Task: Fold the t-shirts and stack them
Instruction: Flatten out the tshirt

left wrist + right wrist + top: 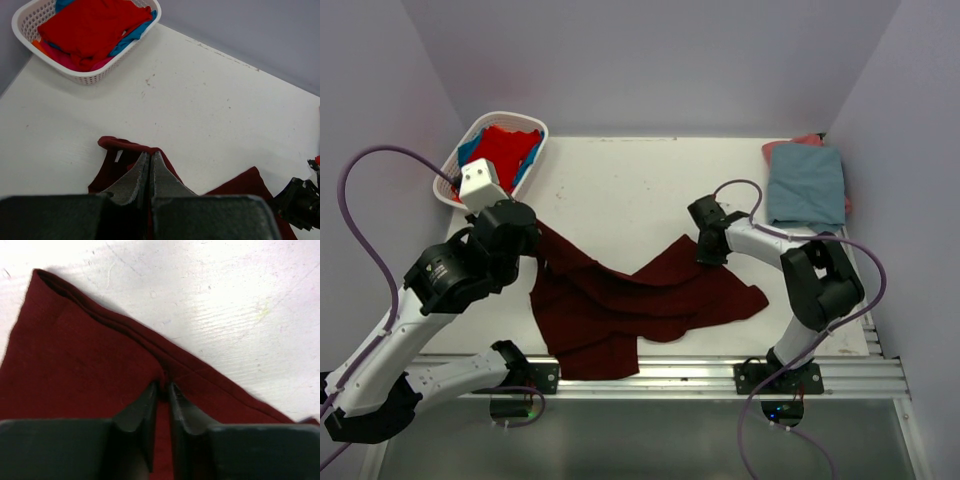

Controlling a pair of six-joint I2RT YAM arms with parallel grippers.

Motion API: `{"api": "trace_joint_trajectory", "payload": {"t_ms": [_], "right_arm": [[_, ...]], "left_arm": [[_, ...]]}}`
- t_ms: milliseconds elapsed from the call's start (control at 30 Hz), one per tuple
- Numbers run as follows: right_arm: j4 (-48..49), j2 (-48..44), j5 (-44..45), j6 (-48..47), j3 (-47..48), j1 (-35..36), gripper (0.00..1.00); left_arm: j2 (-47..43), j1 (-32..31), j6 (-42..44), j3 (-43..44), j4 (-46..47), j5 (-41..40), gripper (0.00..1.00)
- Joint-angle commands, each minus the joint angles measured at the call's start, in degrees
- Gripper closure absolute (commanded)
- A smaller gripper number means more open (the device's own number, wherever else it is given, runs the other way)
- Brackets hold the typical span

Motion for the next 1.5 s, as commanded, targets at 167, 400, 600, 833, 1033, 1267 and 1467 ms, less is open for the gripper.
{"api": "trace_joint_trajectory", "payload": {"t_ms": [167, 400, 600, 833, 1033, 1267, 1467], "right_arm": [[0.47, -0.01, 2.46, -0.31, 2.25, -0.48, 1.0], [-6.55, -13.89, 5.0, -3.39, 3.3, -0.04, 1.0], [-14.73, -21.29, 10.89, -5.41, 8.31, -0.04, 1.0], [-17.29, -25.68, 17.04, -5.59, 11.56, -0.12, 1.0], [-8.43, -40.69, 26.1, -11.12, 15.87, -0.04, 1.0], [0.02, -53.54, 25.67, -22.8, 23.5, -0.04, 1.0], [0.9, -59.78, 22.94, -29.3, 24.06, -0.12, 1.0]], "left_arm": [[-0.23, 0.32, -1.41, 1.05, 0.0, -0.86, 1.0], [0.03, 0.32, 0.34, -0.45, 2.71, -0.07, 1.0], [1.17, 0.32, 1.49, 0.08, 4.04, 0.55, 1.0], [0.38, 0.41, 7.18, -1.15, 8.86, -1.04, 1.0], [-0.59, 0.32, 23.44, -1.26, 24.86, -0.95, 1.0], [-3.31, 0.32, 40.32, 4.64, 39.61, 10.28, 1.0], [-5.68, 0.32, 45.78, 5.53, 44.2, 17.86, 1.0]]}}
